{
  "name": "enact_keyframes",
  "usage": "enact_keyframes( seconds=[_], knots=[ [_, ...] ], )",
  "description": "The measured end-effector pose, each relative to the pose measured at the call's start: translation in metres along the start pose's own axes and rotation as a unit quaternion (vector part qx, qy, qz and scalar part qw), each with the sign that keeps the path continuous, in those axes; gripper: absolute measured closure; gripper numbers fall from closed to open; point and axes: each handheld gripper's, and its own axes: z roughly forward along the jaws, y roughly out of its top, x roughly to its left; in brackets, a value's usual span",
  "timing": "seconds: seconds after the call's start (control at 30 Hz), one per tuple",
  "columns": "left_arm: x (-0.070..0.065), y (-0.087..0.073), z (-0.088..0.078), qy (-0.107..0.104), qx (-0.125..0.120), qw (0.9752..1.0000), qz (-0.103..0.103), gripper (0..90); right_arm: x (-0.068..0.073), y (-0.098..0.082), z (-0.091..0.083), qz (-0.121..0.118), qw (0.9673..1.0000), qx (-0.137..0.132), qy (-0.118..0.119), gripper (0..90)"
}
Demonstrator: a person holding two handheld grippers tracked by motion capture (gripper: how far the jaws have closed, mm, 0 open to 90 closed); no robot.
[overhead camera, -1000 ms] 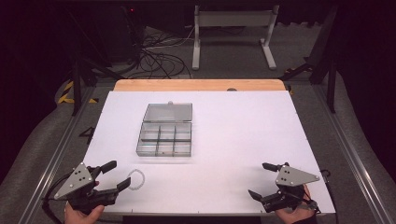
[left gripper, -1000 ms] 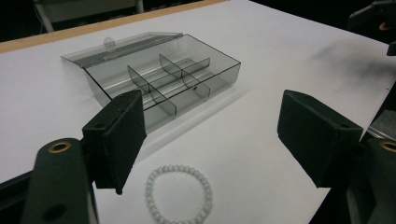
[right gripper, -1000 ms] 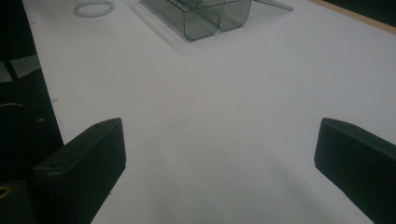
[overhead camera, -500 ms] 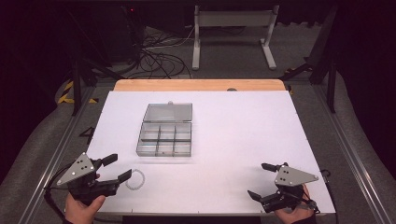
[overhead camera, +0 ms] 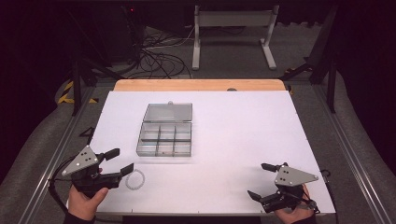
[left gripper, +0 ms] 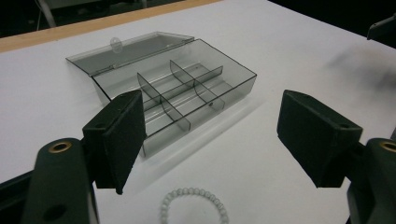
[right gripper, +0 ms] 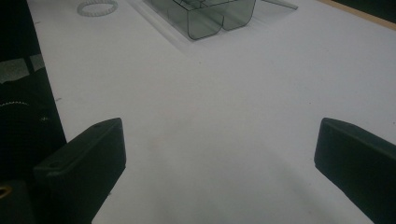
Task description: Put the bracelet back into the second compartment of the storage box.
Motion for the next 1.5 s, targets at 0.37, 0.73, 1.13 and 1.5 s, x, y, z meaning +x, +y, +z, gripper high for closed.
enact_keyframes(
  seconds=[0.37,0.73,1.13,1.5],
  knots=[
    [0.006,0.005,0.011,0.003,0.012,0.9999,0.003,24.3,0.0,0.0,0.0,0.0,1.0,0.001,0.001,2.6],
    [0.005,0.011,0.011,-0.006,0.05,0.9985,0.024,28.8,0.0,0.0,0.0,0.001,1.0,0.001,0.005,2.7],
    [0.006,0.017,0.014,0.007,0.1,0.9942,0.038,34.6,0.0,-0.001,0.0,0.0,1.0,0.001,0.006,2.7],
    [0.005,0.018,0.023,-0.007,0.156,0.9862,0.057,41.9,0.0,0.0,0.001,0.0,1.0,0.003,0.008,2.8]
  ],
)
